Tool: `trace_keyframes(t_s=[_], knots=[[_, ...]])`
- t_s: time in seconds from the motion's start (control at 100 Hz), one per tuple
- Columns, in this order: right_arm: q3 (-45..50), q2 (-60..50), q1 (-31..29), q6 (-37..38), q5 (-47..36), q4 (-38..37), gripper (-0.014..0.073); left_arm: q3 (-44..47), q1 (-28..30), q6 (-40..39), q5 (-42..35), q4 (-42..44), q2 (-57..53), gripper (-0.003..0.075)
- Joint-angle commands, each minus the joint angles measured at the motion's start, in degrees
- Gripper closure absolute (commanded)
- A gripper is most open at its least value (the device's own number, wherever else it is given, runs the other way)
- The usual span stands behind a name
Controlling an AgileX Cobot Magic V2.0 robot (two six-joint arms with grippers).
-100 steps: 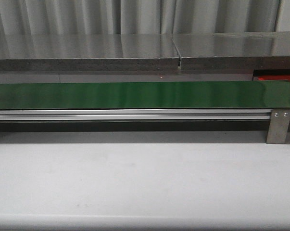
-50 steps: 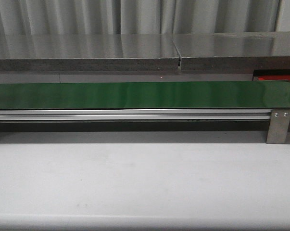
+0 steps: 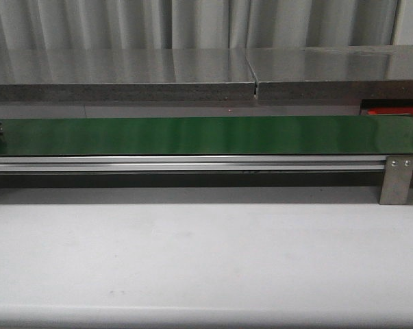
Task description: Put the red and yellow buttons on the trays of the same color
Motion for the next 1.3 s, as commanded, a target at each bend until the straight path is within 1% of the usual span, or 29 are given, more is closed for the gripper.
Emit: trace_keyframes(t_s=[0.0,0.12,0.28,0.33,0.5,0.6,0.82,0.9,1.04,1.29], knots=[[-1.4,-0.1,0.0,-0.5,-3.7,0.5,0.0660,-3.5,-0.3,0.3,-1.1,-1.8,-4.5,0.0098],[-1.4,-0.1,0.0,-0.5,-3.7,0.5,0.0660,-6.5,-0.1,0.5,0.8,-1.5,-5.3,0.0098],[-1.4,-0.1,0.0,-0.5,-3.7,0.5,0.0660,-6.9,2.1,0.5,1.4,-0.2,-5.8,0.0098],[-1.4,-0.1,0.0,-0.5,-3.7,0.5,0.0660,-6.9,3.0,0.5,2.3,1.4,-5.8,0.0098],[-1.4,-0.1,0.0,-0.5,-3.7,0.5,0.0660,-6.7,6.0,0.5,4.0,11.6,-5.8,0.0099],[-1.4,-0.1,0.0,-0.5,-3.7,0.5,0.0660,-5.8,8.3,0.5,3.8,12.3,-5.6,0.0099],[-1.4,-0.1,0.0,-0.5,-3.6,0.5,0.0660,-1.8,12.7,0.5,-0.4,13.0,-5.3,0.0099],[-1.4,-0.1,0.0,-0.5,-3.6,0.5,0.0660,-1.7,14.4,0.5,-0.9,13.8,-4.1,0.0099],[-1.4,-0.1,0.0,-0.5,-3.6,0.5,0.0660,-1.7,16.9,0.5,-4.3,13.6,-1.5,0.0099],[-1.4,-0.1,0.0,-0.5,-3.6,0.5,0.0660,-1.8,17.6,0.8,-6.3,13.7,4.2,0.0099]])
